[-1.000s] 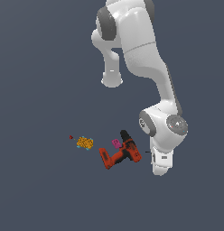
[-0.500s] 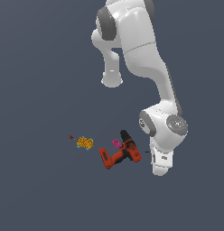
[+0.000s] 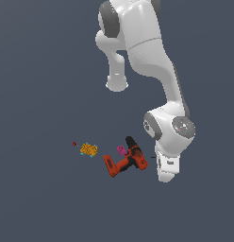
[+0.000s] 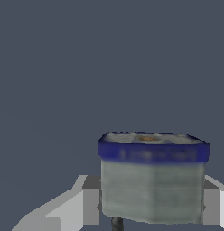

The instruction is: Pick up a designated object from a clutter of objects.

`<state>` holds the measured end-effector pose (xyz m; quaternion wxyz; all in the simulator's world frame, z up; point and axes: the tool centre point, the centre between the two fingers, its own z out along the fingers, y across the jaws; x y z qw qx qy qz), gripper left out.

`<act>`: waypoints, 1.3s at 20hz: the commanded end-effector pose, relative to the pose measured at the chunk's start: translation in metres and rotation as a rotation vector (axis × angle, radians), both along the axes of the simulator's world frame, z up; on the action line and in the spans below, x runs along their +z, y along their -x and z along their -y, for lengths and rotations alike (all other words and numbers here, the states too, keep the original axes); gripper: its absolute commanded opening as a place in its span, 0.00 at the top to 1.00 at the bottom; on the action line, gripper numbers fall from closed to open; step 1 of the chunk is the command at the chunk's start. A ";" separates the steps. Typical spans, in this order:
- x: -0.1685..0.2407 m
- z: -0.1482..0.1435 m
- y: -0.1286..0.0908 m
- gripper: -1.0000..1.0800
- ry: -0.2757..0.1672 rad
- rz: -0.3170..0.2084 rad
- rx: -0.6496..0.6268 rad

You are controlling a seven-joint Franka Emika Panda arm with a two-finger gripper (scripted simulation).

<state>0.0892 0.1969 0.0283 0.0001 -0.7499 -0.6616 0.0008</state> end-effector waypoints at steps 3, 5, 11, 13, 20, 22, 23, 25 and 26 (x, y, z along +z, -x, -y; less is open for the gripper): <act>0.022 0.013 0.004 1.00 0.000 0.002 0.000; 0.034 0.020 0.006 1.00 0.001 0.002 0.000; 0.085 0.051 0.016 1.00 0.002 0.002 0.000; 0.105 0.062 0.020 1.00 0.002 0.002 0.000; 0.178 0.104 0.033 1.00 0.001 0.001 0.001; 0.199 0.117 0.036 1.00 0.000 0.001 0.001; 0.210 0.123 0.038 1.00 0.000 0.001 0.001; 0.232 0.135 0.042 1.00 -0.001 0.001 0.001; 0.242 0.141 0.044 1.00 -0.002 0.001 0.002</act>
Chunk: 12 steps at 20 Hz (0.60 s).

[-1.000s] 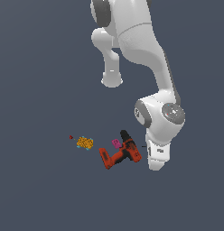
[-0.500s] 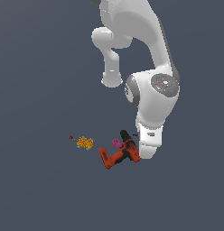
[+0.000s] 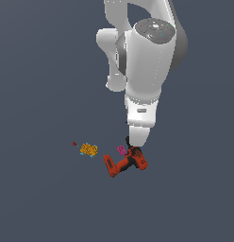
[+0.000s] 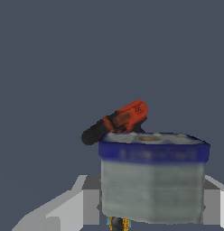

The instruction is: Pick up a designated object from a clutter of objects.

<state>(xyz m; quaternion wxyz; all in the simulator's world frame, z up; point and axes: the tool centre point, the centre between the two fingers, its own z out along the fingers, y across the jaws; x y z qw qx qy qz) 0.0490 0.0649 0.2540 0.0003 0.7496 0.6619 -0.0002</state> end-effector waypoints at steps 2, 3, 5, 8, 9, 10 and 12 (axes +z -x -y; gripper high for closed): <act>0.037 0.021 0.007 1.00 -0.002 0.000 0.001; 0.047 0.027 0.008 1.00 -0.002 0.000 0.001; 0.066 0.037 0.011 1.00 -0.002 0.000 0.001; 0.092 0.052 0.014 1.00 -0.003 0.000 0.001; 0.099 0.057 0.015 1.00 -0.003 0.000 0.001; 0.106 0.061 0.016 1.00 -0.003 0.000 0.000; 0.118 0.068 0.017 1.00 -0.003 0.000 0.000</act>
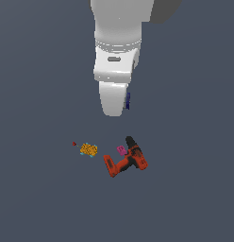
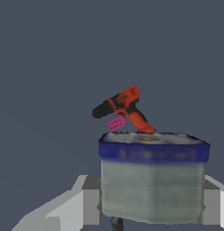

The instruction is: Pick up a designated object from a clutter of objects.

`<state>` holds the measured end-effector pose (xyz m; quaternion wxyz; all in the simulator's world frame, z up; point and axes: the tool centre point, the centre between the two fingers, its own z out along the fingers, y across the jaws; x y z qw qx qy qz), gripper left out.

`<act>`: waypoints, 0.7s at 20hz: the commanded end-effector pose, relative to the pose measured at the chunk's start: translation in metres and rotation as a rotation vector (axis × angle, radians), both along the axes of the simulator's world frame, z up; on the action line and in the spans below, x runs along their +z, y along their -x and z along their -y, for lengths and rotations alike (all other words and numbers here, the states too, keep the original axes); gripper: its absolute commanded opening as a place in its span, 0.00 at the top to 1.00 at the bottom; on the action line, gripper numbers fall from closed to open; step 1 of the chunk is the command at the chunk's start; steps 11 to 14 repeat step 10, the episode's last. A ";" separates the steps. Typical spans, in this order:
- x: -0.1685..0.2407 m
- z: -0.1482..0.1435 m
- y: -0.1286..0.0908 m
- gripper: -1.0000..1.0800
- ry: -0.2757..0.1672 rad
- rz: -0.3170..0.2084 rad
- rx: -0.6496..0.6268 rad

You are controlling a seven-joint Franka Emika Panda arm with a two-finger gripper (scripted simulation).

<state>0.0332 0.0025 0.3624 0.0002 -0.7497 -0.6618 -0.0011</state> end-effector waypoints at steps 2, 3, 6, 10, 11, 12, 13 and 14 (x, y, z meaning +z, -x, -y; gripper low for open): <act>0.019 0.011 0.002 1.00 0.000 -0.001 0.000; 0.023 0.014 0.003 1.00 0.000 -0.001 0.000; 0.032 0.019 0.003 1.00 0.001 -0.001 0.000; 0.036 0.022 0.003 1.00 0.001 -0.001 -0.001; 0.036 0.022 0.003 1.00 0.001 -0.001 -0.001; 0.036 0.022 0.003 1.00 0.001 -0.001 -0.001; 0.036 0.022 0.003 1.00 0.001 -0.001 -0.001; 0.036 0.022 0.003 1.00 0.001 -0.001 -0.001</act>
